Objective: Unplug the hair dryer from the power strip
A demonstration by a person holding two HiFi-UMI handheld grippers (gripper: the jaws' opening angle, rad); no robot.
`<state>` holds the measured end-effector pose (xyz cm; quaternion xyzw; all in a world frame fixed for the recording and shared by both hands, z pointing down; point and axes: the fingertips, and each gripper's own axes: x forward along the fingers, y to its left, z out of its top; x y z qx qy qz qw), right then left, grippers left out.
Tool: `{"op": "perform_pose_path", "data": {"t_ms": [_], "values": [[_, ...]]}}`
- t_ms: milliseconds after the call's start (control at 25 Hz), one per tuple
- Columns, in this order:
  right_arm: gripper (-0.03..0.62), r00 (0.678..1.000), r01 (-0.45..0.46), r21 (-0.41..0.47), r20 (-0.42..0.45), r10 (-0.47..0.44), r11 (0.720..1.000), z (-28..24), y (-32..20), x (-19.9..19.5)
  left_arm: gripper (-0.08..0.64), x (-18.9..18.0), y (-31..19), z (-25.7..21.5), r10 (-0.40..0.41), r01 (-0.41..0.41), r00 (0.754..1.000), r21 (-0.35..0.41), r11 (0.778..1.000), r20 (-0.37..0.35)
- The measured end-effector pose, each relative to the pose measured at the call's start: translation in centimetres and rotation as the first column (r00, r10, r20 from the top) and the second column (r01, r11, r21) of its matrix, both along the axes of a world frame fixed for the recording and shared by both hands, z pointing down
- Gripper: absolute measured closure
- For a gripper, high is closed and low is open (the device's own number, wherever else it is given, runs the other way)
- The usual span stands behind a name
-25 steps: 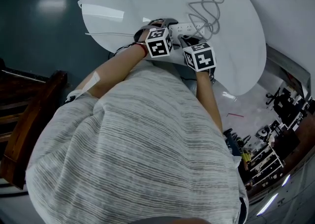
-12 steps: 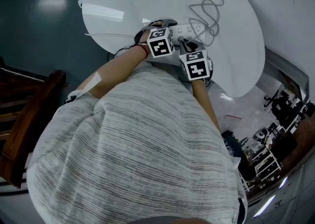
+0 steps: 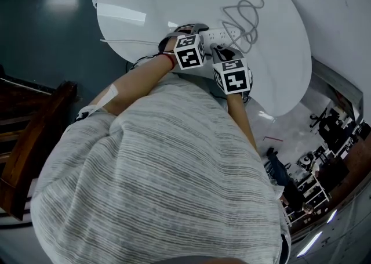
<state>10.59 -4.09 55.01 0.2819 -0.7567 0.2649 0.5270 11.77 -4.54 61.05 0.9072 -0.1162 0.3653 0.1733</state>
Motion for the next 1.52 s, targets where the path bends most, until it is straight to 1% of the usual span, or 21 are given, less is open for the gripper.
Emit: {"op": "perform_pose_path", "data": {"t_ms": [80,160,360,520,680,840,880,960,1000,1040,1120,1200,1240,1360,1520], "values": [[0.540,0.998,-0.033,0.041,0.058,0.031,0.999,-2.2,-0.3,-0.3,0.117,-0.2,-0.1,0.0,-0.001,0.001,1.000,0.003,1.000,0.001],[0.540,0.995,-0.054,0.066,0.082,0.049,0.996,-3.6,-0.7,0.2,0.117,-0.4,0.0,0.1,-0.001,0.001,1.000,0.000,1.000,0.001],[0.540,0.981,-0.131,0.070,0.151,0.119,0.989,-4.7,-1.5,1.8,0.112,-0.4,0.1,-0.2,-0.001,0.001,1.000,0.005,1.000,-0.017],[0.538,0.963,-0.176,0.070,0.217,0.157,0.982,-5.2,-1.6,1.9,0.112,-1.0,0.3,-0.8,0.019,-0.019,0.999,0.036,0.999,-0.026],[0.538,0.948,-0.198,0.076,0.268,0.171,0.977,-5.6,-1.7,1.8,0.112,-2.1,0.2,-3.1,0.019,-0.014,0.997,0.078,0.997,-0.069],[0.538,0.937,-0.207,0.087,0.306,0.171,0.975,-6.0,-2.0,1.6,0.114,-3.8,0.0,-6.3,0.009,0.007,0.994,0.143,0.990,-0.113],[0.538,0.933,-0.208,0.091,0.316,0.170,0.974,-6.0,-2.1,1.5,0.115,-4.3,-0.1,-7.1,0.002,0.017,0.992,0.149,0.989,-0.127],[0.538,0.926,-0.214,0.098,0.337,0.170,0.972,-6.1,-2.5,1.3,0.122,-5.2,-0.4,-8.5,-0.028,0.052,0.986,0.136,0.989,-0.167],[0.538,0.922,-0.216,0.100,0.347,0.170,0.971,-6.2,-2.7,1.1,0.144,-5.7,-0.7,-9.3,-0.052,0.077,0.981,0.128,0.989,-0.189],[0.538,0.919,-0.219,0.102,0.357,0.169,0.970,-6.3,-2.8,1.0,0.191,-6.2,-1.0,-10.2,-0.077,0.105,0.975,0.126,0.987,-0.210],[0.538,0.912,-0.223,0.107,0.374,0.169,0.969,-6.6,-3.0,0.6,0.340,-7.1,-1.6,-12.0,-0.118,0.153,0.963,0.135,0.979,-0.242],[0.538,0.905,-0.230,0.112,0.389,0.170,0.967,-6.7,-3.3,0.4,0.505,-7.7,-2.0,-13.4,-0.140,0.185,0.957,0.158,0.970,-0.256],[0.538,0.903,-0.233,0.113,0.394,0.171,0.966,-6.7,-3.5,0.2,0.543,-8.0,-2.1,-14.0,-0.149,0.197,0.954,0.171,0.965,-0.259],[0.538,0.900,-0.232,0.113,0.401,0.169,0.966,-6.4,-4.2,-0.1,0.554,-8.3,-2.1,-15.1,-0.175,0.231,0.947,0.192,0.954,-0.268],[0.538,0.910,-0.212,0.105,0.383,0.157,0.972,-5.2,-5.1,-0.7,0.554,-8.5,-1.5,-15.7,-0.199,0.252,0.938,0.165,0.953,-0.283]]}}
